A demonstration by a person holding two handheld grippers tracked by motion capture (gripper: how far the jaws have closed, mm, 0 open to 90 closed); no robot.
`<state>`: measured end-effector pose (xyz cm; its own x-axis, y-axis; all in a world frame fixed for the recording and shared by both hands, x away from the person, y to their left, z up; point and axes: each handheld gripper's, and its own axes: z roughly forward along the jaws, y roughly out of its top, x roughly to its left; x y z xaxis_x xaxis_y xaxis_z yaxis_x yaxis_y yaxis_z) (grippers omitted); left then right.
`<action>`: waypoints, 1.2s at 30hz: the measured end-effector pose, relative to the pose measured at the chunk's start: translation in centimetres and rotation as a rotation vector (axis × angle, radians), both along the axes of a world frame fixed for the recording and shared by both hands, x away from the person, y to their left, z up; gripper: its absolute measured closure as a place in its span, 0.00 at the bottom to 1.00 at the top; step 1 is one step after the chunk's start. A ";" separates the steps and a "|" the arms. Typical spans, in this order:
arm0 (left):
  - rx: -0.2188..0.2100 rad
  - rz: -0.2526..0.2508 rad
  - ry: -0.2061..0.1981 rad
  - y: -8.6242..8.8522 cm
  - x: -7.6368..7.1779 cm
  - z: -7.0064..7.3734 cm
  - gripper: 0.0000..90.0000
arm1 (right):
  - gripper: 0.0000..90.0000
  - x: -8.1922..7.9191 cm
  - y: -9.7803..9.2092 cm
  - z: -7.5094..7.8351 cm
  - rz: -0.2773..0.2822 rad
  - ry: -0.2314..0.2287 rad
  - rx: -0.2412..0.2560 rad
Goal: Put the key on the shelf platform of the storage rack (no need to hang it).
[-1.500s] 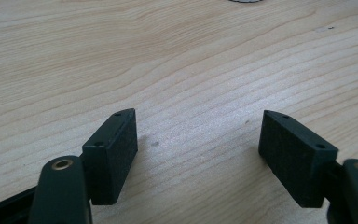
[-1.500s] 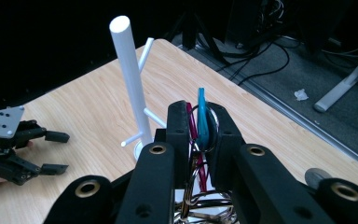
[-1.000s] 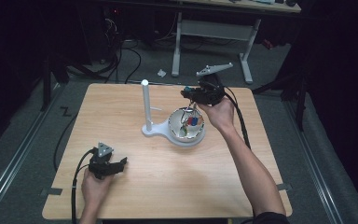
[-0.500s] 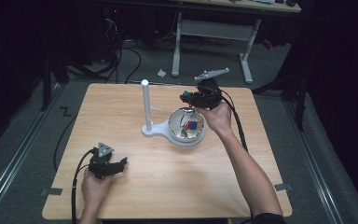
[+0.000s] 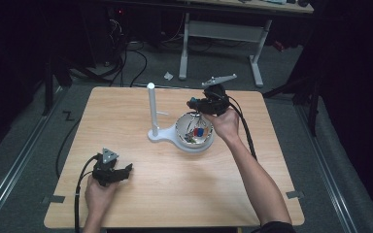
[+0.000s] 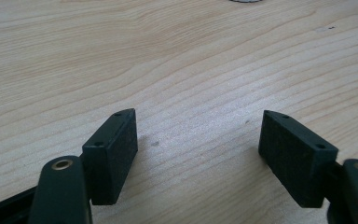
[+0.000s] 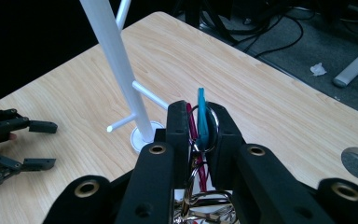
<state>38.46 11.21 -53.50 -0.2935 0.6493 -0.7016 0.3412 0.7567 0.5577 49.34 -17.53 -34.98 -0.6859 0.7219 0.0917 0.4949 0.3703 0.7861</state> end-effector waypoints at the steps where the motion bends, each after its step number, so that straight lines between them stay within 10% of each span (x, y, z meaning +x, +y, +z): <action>1: 0.000 0.000 0.000 0.0 0.0 0.0 0.32 | 0.90 0.0 0.0 0.0 0.000 0.000 0.000; 36: 0.003 -0.009 -0.002 0.0 0.0 0.0 0.31 | 0.89 0.0 -0.7 -5.0 -0.007 0.045 -0.052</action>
<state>38.44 11.24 -53.51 -0.2866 0.6537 -0.7004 0.3471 0.7522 0.5601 49.35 -18.21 -39.98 -0.6772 0.7309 0.0843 0.5317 0.4070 0.7427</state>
